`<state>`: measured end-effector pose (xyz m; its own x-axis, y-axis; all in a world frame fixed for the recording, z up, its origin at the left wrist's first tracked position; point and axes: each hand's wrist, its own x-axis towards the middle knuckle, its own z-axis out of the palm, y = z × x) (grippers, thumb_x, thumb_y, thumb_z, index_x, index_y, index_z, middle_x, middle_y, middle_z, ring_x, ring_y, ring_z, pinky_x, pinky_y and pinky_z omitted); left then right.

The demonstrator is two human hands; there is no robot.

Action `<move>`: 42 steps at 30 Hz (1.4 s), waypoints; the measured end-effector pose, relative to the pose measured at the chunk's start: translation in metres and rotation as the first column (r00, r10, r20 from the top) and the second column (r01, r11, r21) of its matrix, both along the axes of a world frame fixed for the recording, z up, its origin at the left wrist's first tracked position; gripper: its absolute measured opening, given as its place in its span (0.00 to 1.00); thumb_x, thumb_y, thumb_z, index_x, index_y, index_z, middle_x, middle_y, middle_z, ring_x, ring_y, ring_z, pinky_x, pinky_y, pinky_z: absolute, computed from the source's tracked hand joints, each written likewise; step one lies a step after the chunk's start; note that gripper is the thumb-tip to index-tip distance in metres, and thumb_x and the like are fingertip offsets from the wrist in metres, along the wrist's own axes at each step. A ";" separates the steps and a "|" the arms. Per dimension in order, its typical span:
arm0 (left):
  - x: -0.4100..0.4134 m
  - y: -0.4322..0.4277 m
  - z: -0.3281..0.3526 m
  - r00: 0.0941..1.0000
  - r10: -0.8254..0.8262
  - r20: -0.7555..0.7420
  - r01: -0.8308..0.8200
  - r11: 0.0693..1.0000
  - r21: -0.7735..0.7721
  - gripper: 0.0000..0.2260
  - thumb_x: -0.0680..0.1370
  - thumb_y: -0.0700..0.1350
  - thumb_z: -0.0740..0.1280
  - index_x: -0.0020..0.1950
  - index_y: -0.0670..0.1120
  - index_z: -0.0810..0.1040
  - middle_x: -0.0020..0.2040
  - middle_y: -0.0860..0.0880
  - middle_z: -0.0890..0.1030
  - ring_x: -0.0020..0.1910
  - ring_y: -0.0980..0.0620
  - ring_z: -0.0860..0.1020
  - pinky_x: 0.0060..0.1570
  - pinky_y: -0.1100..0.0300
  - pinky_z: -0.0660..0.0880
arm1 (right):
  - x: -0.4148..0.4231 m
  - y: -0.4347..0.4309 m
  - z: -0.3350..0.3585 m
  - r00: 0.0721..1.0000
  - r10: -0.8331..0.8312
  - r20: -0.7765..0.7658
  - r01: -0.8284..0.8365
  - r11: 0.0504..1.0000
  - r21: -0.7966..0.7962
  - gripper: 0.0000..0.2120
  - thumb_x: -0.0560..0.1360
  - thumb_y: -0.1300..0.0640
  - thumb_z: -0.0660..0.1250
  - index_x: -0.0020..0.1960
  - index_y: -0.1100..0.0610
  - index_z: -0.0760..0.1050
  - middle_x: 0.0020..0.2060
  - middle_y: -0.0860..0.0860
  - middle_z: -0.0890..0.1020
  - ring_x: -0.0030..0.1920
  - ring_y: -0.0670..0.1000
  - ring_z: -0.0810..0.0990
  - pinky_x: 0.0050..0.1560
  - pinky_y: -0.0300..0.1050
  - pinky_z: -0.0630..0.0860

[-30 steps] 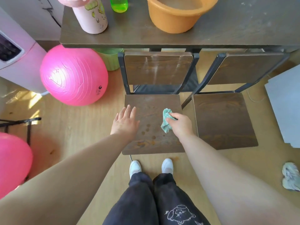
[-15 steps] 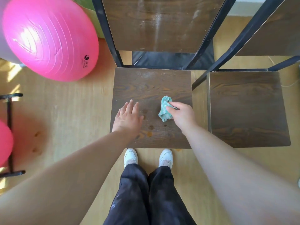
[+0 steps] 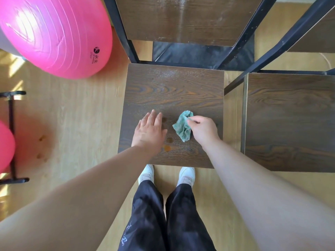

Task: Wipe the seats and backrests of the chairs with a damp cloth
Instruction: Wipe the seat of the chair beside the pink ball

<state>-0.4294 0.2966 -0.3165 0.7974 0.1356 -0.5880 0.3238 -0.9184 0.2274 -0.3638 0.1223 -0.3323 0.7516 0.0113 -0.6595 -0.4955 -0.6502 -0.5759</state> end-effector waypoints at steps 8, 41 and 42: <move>0.005 -0.031 -0.009 0.995 -0.082 0.051 0.083 0.996 -0.026 0.19 0.82 0.54 0.60 0.71 0.48 0.68 0.65 0.48 0.74 0.65 0.46 0.70 0.62 0.52 0.68 | 0.000 -0.011 -0.004 0.998 -0.069 0.001 0.069 0.997 -0.019 0.11 0.78 0.51 0.67 0.57 0.52 0.83 0.43 0.47 0.83 0.43 0.52 0.81 0.51 0.57 0.81; 0.016 -0.068 -0.038 0.914 0.404 0.038 -0.369 0.865 -0.341 0.07 0.80 0.50 0.67 0.50 0.49 0.82 0.52 0.51 0.74 0.43 0.53 0.74 0.43 0.59 0.71 | 0.007 -0.040 -0.019 0.917 -0.373 -0.142 0.393 0.906 0.159 0.09 0.79 0.58 0.67 0.58 0.58 0.80 0.37 0.50 0.82 0.33 0.47 0.75 0.32 0.40 0.75; 0.016 -0.067 -0.036 0.909 0.416 0.034 -0.378 0.854 -0.357 0.06 0.80 0.50 0.68 0.49 0.49 0.81 0.53 0.51 0.75 0.43 0.54 0.74 0.43 0.59 0.71 | 0.007 -0.041 -0.018 0.915 -0.375 -0.148 0.396 0.903 0.165 0.09 0.79 0.58 0.67 0.58 0.58 0.80 0.37 0.50 0.82 0.33 0.47 0.75 0.33 0.40 0.75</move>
